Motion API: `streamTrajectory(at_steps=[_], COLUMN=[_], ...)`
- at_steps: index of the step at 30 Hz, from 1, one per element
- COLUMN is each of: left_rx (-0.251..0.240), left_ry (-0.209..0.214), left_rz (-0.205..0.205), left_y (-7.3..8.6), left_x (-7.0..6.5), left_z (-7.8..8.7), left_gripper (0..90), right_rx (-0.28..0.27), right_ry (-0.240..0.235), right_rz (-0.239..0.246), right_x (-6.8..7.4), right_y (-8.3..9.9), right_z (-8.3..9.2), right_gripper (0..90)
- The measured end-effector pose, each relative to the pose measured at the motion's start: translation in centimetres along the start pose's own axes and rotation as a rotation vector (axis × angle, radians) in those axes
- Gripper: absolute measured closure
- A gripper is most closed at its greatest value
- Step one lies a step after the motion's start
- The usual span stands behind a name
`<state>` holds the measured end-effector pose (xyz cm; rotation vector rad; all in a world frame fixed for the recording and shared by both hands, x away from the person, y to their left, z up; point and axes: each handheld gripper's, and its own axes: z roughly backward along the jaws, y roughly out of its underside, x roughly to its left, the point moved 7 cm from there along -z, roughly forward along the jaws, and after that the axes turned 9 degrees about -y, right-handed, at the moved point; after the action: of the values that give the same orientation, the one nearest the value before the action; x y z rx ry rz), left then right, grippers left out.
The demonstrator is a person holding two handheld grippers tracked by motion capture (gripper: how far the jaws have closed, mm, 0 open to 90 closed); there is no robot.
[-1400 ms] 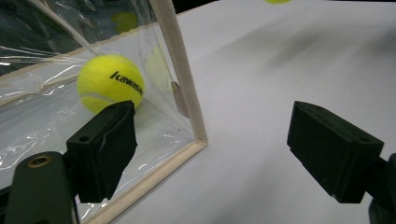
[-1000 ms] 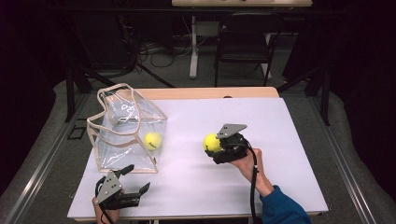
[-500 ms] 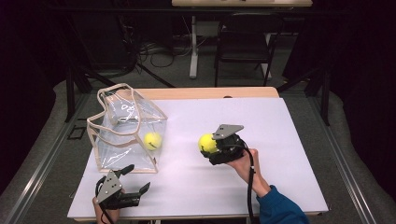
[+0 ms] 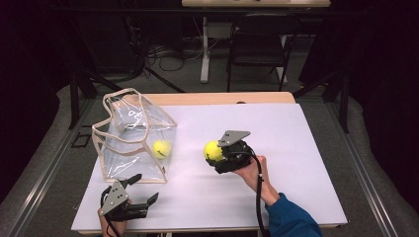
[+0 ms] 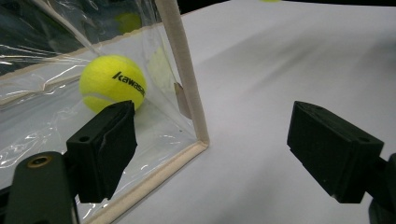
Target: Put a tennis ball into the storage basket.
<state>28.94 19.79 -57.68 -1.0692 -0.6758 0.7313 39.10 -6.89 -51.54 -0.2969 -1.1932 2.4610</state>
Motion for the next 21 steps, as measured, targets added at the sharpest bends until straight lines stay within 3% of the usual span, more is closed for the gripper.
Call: streamTrajectory(at_steps=[21], left_rx=[0.001], left_ry=[0.005], left_rz=[0.0], left_y=[0.0], left_x=[0.0], left_z=[-0.1], left_gripper=[16.1], right_rx=[0.002], right_ry=[-0.031], right_rz=[0.005], right_x=[0.4], right_y=[-1.5], right_z=[-0.6], right_gripper=[26.1])
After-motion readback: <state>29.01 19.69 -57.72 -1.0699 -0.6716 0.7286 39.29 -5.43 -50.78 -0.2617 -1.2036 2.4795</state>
